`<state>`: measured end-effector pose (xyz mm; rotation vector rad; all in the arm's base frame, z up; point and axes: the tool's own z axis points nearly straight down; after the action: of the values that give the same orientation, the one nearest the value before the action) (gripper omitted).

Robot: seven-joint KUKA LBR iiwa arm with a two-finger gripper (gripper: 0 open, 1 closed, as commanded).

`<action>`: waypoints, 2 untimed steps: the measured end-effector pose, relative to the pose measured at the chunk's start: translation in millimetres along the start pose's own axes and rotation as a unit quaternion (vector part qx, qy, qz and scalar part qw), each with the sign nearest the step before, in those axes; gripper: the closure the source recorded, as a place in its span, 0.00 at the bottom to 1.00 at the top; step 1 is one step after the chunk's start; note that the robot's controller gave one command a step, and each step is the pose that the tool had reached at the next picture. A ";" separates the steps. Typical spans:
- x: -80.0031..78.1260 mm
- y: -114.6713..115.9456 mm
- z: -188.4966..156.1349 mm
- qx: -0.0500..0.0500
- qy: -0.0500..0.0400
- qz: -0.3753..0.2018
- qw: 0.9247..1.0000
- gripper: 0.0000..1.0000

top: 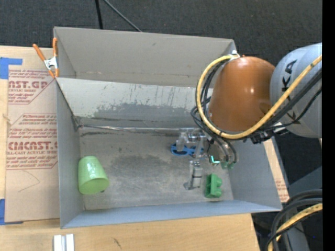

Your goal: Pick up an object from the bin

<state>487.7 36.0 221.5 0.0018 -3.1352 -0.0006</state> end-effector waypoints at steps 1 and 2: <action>-30.8 -67.6 90.1 0.001 -0.002 -0.173 0.985 0.00; -103.2 -102.6 99.8 0.002 -0.006 -0.267 0.964 0.00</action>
Offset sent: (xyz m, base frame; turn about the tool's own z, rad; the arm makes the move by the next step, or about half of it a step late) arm 0.0310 -0.0668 -0.0883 -0.3491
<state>590.4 -66.4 120.9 0.8429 -3.0318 0.0022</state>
